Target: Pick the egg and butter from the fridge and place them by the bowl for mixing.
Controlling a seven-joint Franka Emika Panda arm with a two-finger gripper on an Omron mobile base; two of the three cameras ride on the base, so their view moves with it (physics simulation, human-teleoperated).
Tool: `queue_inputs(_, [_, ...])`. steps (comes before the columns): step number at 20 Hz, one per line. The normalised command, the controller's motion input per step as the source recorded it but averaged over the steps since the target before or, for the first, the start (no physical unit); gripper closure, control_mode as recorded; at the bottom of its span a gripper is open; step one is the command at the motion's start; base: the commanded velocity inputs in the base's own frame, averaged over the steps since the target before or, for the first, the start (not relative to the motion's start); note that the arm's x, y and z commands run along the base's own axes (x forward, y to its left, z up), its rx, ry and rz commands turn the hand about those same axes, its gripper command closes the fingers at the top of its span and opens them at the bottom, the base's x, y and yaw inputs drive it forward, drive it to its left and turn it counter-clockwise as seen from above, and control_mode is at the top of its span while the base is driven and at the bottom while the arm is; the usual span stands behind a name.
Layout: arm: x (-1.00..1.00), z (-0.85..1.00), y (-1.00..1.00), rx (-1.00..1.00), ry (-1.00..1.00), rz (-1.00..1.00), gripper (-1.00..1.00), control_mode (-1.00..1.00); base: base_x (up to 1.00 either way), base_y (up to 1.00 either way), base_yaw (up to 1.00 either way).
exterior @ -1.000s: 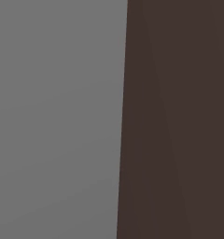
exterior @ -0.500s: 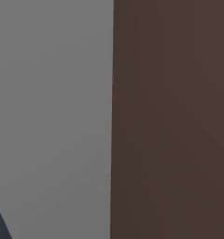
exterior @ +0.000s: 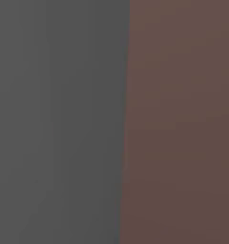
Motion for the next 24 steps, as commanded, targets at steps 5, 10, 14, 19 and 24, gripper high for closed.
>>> queue_inputs(5, [0.00, 0.00, 0.00, 0.00, 0.00, 0.00, -1.00, 1.00, 0.00, 0.00, -1.00])
queue_inputs(10, [0.00, 0.00, 0.00, 0.00, 0.00, 0.00, -1.00, 1.00, 0.00, 0.00, -1.00])
queue_inputs(14, [0.00, 0.00, 0.00, 0.00, 0.00, 0.00, -1.00, 1.00, 0.00, 0.00, -1.00])
queue_inputs(19, [0.00, 0.00, 0.00, 0.00, 0.00, 0.00, -1.00, 1.00, 0.05, -0.38, -0.97])
queue_inputs(24, [0.00, 0.00, 0.00, 0.00, 0.00, 0.00, -1.00, 1.00, 0.74, -0.99, -0.53])
